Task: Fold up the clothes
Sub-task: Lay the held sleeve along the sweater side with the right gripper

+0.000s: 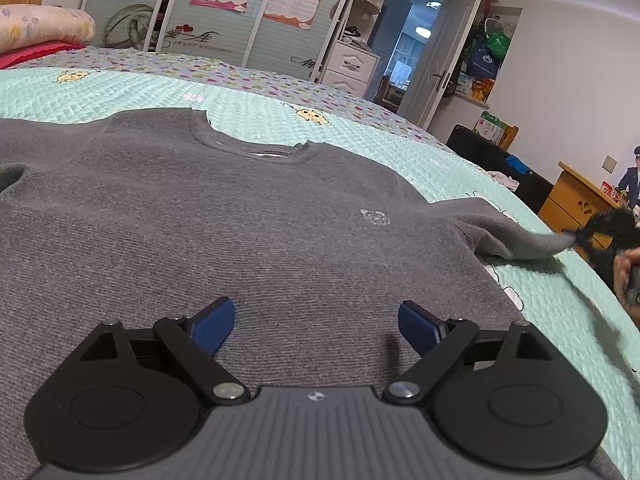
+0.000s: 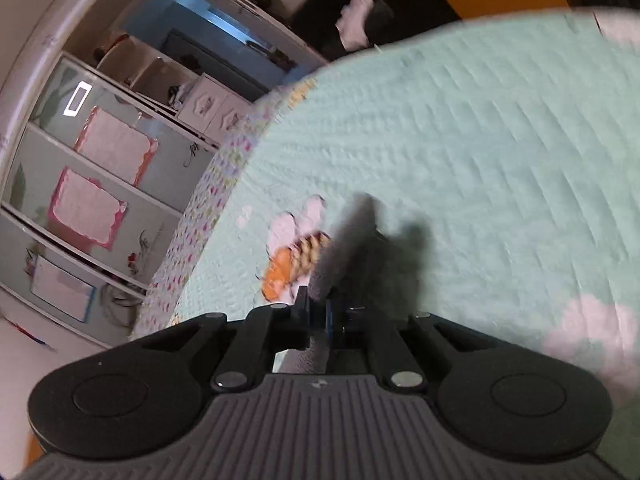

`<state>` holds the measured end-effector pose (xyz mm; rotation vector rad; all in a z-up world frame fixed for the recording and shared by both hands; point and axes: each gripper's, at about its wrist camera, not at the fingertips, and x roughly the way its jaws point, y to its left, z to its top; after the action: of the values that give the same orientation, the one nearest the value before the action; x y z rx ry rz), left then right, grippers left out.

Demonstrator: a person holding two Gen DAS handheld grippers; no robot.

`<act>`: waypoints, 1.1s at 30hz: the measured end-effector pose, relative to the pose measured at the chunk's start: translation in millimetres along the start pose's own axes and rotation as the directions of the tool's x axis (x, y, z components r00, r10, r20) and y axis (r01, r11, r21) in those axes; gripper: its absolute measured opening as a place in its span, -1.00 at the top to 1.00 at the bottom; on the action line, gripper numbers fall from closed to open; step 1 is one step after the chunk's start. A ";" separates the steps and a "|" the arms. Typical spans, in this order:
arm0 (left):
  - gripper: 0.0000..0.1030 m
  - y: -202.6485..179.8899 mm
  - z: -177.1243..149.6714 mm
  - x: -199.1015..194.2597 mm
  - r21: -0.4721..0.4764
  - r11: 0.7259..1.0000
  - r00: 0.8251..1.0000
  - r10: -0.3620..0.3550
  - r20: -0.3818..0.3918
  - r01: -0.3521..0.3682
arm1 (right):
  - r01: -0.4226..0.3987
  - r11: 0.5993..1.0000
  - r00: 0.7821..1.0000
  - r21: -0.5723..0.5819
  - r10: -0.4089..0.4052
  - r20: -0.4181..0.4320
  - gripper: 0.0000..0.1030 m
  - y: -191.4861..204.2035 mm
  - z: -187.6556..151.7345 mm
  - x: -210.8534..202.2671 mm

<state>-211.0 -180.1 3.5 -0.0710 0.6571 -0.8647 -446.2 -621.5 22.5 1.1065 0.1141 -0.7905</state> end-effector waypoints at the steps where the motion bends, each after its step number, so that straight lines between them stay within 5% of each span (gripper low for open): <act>1: -0.79 0.3 0.0 -0.1 -0.002 1.000 1.000 -0.002 0.000 0.002 | 0.005 1.000 1.000 -0.027 -0.004 0.020 0.90 10.3 0.2 -4.2; 5: -0.80 0.6 -0.3 -0.1 -0.006 1.000 1.000 -0.007 0.002 0.007 | 0.017 0.999 0.991 -0.042 -0.012 0.131 0.85 70.6 -0.3 -57.7; 6: -0.80 0.5 -0.3 -0.1 -0.006 1.000 1.000 -0.007 0.002 0.007 | 0.013 0.999 0.988 -0.033 -0.008 0.156 0.74 82.3 -1.4 -68.2; 9: -0.80 1.7 0.0 -0.7 -0.013 1.000 1.000 -0.012 0.003 0.012 | 0.134 0.984 0.957 -0.117 -0.098 0.273 -0.03 93.2 4.3 -64.0; 12: -0.80 3.1 0.3 -1.4 -0.019 1.000 1.000 -0.018 0.005 0.018 | 0.234 0.962 0.930 -0.141 -0.179 0.320 -0.02 67.7 14.5 -55.4; 17: -0.80 4.1 0.2 -1.7 -0.019 1.000 1.000 -0.020 0.005 0.020 | 0.198 0.972 0.962 -0.127 -0.168 0.216 -0.02 1.3 3.9 -54.8; 22: -0.82 3.1 0.1 -0.7 -0.009 1.000 1.000 -0.015 0.002 0.015 | 0.217 0.962 0.971 -0.164 -0.196 0.138 -0.02 -44.5 -15.1 -45.6; 27: -0.83 1.3 0.6 0.3 0.001 1.000 1.000 -0.008 -0.001 0.008 | -0.034 0.999 0.999 0.023 0.033 0.028 -0.05 -56.0 -23.8 -31.7; 29: -0.83 1.3 0.7 0.3 0.001 1.000 1.000 -0.009 -0.001 0.009 | -0.064 0.997 0.998 -0.051 0.064 -0.001 0.18 -39.0 -27.9 -16.8; 30: -0.83 1.1 0.7 0.3 0.000 1.000 1.000 -0.009 0.000 0.009 | -0.030 0.997 0.999 -0.075 0.029 -0.018 0.71 -30.9 -29.2 -10.0; 31: -0.83 1.0 0.7 0.3 0.000 1.000 1.000 -0.009 0.000 0.009 | 0.002 0.995 0.999 -0.100 -0.006 -0.033 0.92 -22.9 -30.4 -3.4; 33: -0.83 1.3 0.9 0.1 -0.004 1.000 1.000 -0.012 0.001 0.012 | 0.027 0.995 0.999 -0.099 -0.030 -0.028 0.93 -16.0 -29.2 1.9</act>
<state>-209.5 -179.5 3.8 -0.0792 0.6581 -0.8750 -446.2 -601.6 -4.2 1.0248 0.1919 -0.7862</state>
